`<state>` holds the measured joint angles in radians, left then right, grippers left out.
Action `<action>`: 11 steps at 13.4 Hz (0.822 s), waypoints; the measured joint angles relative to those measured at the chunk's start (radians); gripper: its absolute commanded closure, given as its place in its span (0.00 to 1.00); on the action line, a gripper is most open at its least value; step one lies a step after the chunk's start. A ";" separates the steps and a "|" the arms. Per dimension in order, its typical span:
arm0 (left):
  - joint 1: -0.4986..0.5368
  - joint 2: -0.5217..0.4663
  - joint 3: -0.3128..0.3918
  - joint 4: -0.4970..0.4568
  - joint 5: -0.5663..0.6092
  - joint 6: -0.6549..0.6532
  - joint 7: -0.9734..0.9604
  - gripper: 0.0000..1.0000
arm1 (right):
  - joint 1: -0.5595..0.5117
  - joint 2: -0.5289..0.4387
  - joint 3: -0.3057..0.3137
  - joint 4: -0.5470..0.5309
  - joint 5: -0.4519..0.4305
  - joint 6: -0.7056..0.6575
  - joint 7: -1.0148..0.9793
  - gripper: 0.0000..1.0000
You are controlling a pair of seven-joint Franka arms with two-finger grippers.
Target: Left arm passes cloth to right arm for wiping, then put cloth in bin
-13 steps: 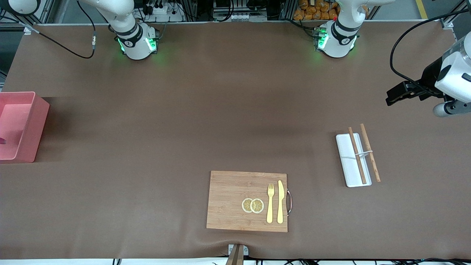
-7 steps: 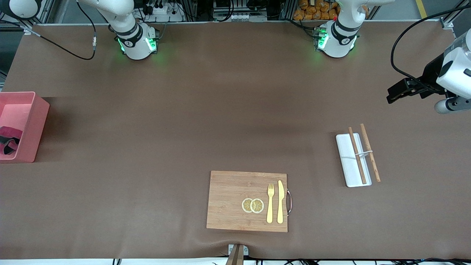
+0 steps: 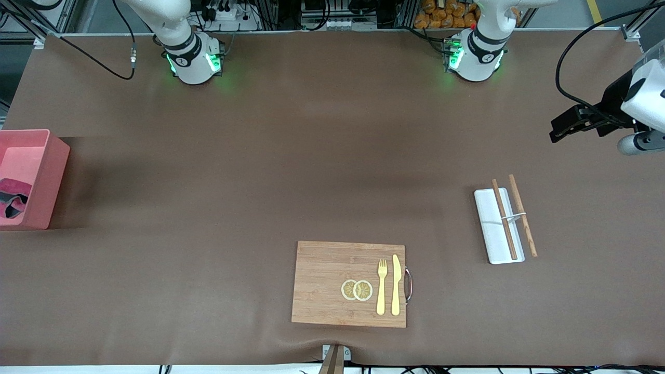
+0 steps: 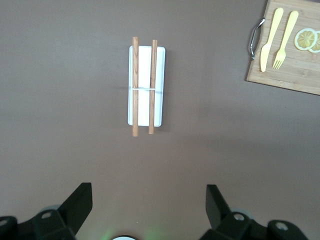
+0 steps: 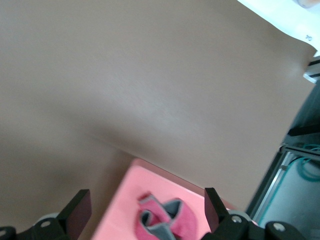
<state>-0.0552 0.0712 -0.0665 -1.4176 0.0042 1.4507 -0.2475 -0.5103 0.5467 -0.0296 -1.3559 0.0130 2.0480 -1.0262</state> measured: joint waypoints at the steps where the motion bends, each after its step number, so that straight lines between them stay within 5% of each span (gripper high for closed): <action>1: 0.000 0.000 0.000 0.000 0.020 0.005 0.010 0.00 | 0.032 -0.009 0.000 0.000 -0.002 -0.041 0.080 0.00; 11: 0.017 -0.063 0.002 -0.108 0.031 0.060 0.014 0.00 | 0.345 -0.043 0.005 -0.001 0.000 -0.286 0.918 0.00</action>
<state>-0.0379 0.0080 -0.0645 -1.5253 0.0349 1.5106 -0.2332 -0.1655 0.5036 -0.0248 -1.3568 0.0126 1.7620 -0.1080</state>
